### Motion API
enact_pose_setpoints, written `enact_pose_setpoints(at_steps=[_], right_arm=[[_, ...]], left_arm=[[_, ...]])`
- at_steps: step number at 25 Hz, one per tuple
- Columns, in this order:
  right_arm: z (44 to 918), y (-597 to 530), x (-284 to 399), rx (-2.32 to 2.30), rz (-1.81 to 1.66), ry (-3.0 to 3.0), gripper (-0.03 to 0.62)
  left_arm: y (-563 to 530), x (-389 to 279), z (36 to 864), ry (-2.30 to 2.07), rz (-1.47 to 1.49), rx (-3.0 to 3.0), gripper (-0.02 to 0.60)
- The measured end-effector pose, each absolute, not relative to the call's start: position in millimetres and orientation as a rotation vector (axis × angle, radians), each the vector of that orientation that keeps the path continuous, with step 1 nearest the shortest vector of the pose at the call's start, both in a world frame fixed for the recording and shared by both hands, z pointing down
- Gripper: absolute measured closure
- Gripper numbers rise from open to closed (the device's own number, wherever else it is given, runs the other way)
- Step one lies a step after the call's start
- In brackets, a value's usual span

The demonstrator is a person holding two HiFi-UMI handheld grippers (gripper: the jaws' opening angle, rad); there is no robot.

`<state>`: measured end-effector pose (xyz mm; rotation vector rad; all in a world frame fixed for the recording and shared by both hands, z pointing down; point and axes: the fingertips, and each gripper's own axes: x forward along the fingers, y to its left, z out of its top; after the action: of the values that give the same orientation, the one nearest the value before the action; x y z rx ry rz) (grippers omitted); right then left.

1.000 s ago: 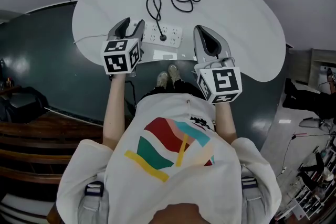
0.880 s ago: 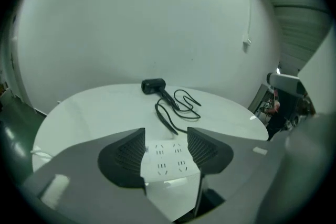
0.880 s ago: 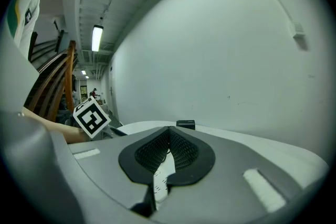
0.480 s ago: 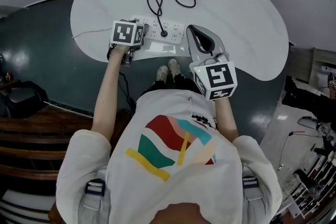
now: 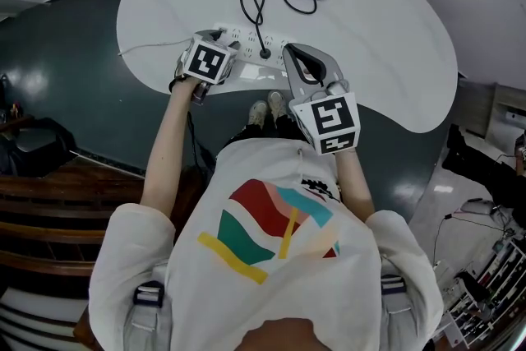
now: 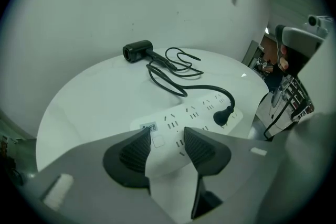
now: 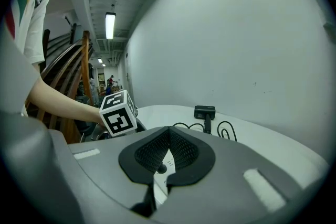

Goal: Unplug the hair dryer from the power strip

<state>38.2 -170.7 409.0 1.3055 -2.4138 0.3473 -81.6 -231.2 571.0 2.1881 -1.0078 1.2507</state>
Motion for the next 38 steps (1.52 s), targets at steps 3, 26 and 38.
enact_pose_setpoints(at_steps=[3, 26, 38], right_arm=[[408, -172, 36, 1.298, 0.348, -2.417, 0.580], [496, -174, 0, 0.948, 0.277, -2.460, 0.462], [535, -182, -16, 0.869, 0.204, -2.359, 0.490]], left_arm=[[-218, -76, 581, -0.909, 1.201, 2.162, 0.354], [-224, -71, 576, -0.831, 1.421, 2.125, 0.330], [-215, -73, 578, -0.808, 1.432, 2.076, 0.330]])
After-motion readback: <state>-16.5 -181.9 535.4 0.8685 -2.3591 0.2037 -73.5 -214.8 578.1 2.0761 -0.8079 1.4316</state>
